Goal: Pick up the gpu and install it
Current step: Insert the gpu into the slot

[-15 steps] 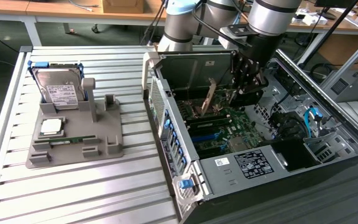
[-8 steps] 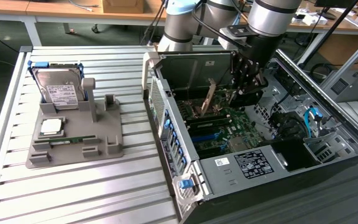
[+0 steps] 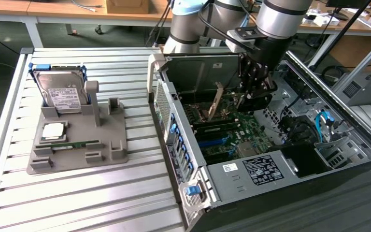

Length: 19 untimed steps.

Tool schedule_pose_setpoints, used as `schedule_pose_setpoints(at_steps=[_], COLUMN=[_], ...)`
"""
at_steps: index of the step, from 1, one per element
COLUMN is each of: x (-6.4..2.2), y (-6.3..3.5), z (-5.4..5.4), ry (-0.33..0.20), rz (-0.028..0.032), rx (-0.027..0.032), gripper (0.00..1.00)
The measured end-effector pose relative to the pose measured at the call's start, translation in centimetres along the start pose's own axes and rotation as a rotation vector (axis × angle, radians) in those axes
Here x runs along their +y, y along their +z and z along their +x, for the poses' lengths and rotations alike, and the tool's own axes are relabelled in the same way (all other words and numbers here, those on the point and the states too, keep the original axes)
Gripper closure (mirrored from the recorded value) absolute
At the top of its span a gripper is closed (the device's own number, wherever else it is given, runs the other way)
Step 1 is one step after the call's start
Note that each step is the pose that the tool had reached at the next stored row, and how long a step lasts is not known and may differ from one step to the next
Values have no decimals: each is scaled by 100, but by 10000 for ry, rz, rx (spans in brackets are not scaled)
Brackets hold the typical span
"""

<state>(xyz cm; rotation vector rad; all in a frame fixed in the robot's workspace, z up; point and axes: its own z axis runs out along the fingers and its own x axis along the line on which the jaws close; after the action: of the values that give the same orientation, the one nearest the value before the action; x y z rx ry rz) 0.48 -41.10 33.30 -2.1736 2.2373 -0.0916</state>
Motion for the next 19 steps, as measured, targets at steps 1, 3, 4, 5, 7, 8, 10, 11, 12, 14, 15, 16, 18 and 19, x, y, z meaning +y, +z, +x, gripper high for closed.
schedule_pose_setpoints(at_steps=[1,3,4,5,7,8,10,11,12,14,15,16,18,19], x=[0,1,10,19,20,21,23,24,26,31,32,34,40,42], y=[1,4,25,50,52,54,57,57,58,60,61,61,63,63], z=[0,1,7,13,15,16,20,23,25,29,31,33,38,39], ry=[0,0,0,0,0,0,0,0,0,0,0,0,1,0], rz=[0,0,1,0,0,1,1,1,0,0,0,0,1,0], rx=[0,0,0,0,0,-1,-2,-1,0,0,0,-1,-1,-1], gripper=[73,73,73,73,73,73,73,73,73,73,73,73,73,73])
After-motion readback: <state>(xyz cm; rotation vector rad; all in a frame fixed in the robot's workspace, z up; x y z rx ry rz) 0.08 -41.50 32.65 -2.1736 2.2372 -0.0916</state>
